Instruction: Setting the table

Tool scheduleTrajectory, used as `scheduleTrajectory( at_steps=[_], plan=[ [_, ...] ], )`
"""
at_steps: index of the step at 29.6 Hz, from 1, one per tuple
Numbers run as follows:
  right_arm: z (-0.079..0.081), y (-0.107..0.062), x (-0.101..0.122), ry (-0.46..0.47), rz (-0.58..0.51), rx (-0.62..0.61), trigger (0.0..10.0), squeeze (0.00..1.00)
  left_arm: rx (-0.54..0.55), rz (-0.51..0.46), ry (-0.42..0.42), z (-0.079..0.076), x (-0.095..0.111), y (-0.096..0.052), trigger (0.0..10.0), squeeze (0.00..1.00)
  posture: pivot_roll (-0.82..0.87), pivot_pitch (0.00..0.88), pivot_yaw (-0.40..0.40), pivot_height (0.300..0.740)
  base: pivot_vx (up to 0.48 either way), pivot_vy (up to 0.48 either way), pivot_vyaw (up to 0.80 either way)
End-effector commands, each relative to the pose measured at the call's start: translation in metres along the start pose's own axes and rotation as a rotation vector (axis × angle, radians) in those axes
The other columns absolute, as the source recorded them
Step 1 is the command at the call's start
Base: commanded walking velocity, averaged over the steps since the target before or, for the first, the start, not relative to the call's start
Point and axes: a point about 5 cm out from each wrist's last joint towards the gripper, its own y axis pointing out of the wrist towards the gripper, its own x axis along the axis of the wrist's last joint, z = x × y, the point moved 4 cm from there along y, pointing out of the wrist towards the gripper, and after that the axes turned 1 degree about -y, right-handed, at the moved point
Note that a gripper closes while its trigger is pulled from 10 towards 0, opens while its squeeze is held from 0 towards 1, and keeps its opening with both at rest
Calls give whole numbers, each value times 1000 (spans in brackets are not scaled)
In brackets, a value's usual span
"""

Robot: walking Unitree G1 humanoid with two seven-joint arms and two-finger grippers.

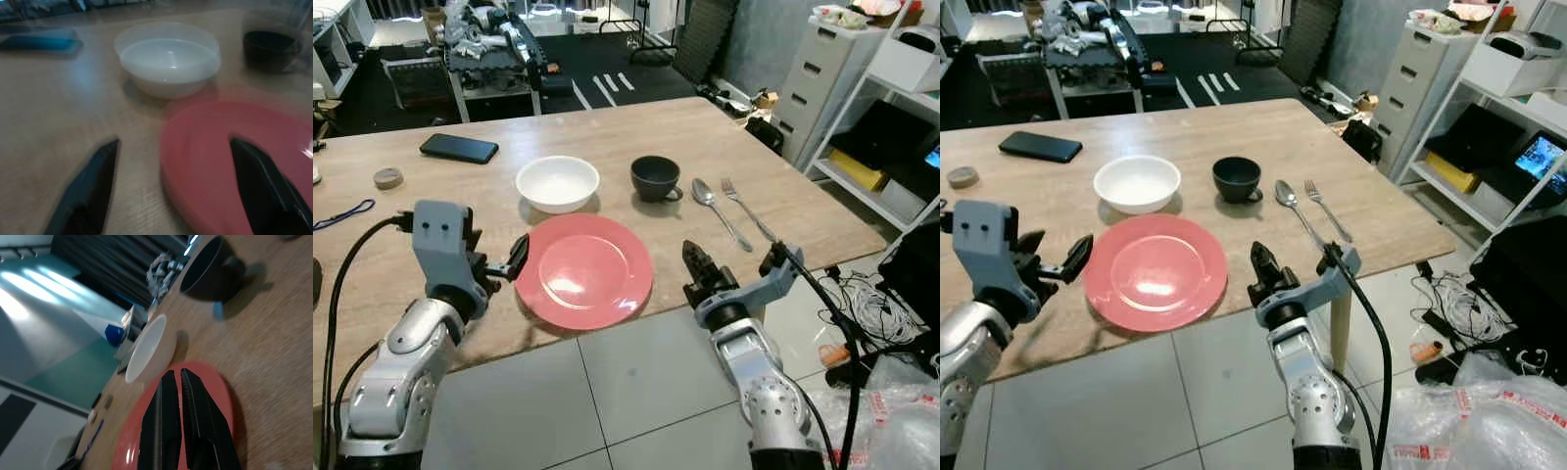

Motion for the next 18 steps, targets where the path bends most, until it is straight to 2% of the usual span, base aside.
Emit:
scheduleTrajectory(
  at_steps=[1, 3, 4, 7, 9, 11, 13, 18],
  plan=[
    [3, -1, -15, 2, 52, 13, 10000, 0, -13, 107, 104, -1, -30, 12, 10000, 0, 135, 226, 41, 740, 0, 0, 0],
    [3, -1, -15, 2, 52, 13, 10000, 0, -13, 107, 104, -1, -30, 12, 10000, 0, 135, 226, 41, 740, 0, 0, 0],
    [6, 1, -21, 5, 66, 19, 10000, 0, -57, 131, 137, -5, -37, 20, 10000, 0, 133, 228, 43, 740, 0, 0, 0],
    [11, 4, -28, 12, 87, 34, 10000, 0, -122, 157, 167, -11, -45, 28, 10000, 0, 124, 234, 46, 740, 0, 0, 0],
    [19, 7, -37, 21, 112, 64, 10000, 0, -137, 167, 221, -7, -49, 35, 10000, 0, 121, 249, 54, 740, 0, 0, 0],
    [19, 7, -37, 21, 112, 64, 10000, 0, -137, 167, 221, -7, -49, 35, 10000, 0, 121, 249, 54, 740, 0, 0, 0],
    [28, 8, -44, 37, 134, 96, 10000, 0, -149, 153, 291, -5, -46, 43, 10000, 0, 115, 268, 63, 740, 0, 0, 0],
    [35, 6, -50, 52, 147, 116, 10000, 0, -141, 127, 367, -1, -37, 51, 10000, 0, 109, 283, 71, 740, 0, 0, 0]
  ],
)
